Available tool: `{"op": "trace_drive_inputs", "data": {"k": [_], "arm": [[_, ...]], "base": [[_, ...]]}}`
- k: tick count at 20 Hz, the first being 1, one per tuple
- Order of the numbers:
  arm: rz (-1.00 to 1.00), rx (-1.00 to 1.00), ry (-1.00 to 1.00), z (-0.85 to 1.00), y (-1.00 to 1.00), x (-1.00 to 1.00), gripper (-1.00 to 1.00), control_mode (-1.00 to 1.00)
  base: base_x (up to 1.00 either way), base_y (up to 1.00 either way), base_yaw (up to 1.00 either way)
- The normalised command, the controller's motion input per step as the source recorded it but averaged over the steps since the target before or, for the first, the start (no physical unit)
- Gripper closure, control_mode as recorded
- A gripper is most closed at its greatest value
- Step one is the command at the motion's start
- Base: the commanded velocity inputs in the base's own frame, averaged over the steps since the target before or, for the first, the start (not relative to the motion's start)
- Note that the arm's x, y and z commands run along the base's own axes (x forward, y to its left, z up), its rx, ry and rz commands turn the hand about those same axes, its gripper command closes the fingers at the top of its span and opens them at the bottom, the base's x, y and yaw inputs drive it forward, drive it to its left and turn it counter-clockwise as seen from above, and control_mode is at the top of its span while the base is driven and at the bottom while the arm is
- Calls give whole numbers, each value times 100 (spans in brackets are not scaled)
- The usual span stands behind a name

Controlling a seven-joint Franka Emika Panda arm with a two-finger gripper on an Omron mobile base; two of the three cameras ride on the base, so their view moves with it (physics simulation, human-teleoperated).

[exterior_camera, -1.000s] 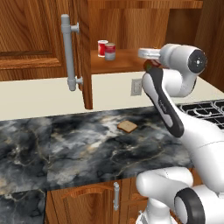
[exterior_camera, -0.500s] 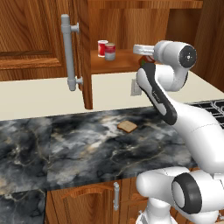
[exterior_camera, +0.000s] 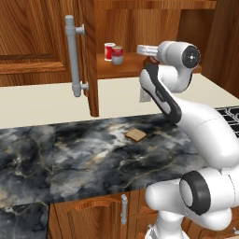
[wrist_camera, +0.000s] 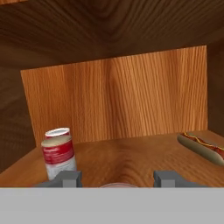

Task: Pick the cans from the counter and place them in their designated side in the cabinet.

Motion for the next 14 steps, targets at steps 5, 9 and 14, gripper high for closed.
{"op": "trace_drive_inputs", "data": {"k": [5,9,14], "arm": [[0,0,0,0,7,33,100,-100],[1,0,0,0,0,34,100,-100],[1,0,0,0,2,37,100,-100]], "base": [[0,0,0],[0,0,0],[0,0,0]]}}
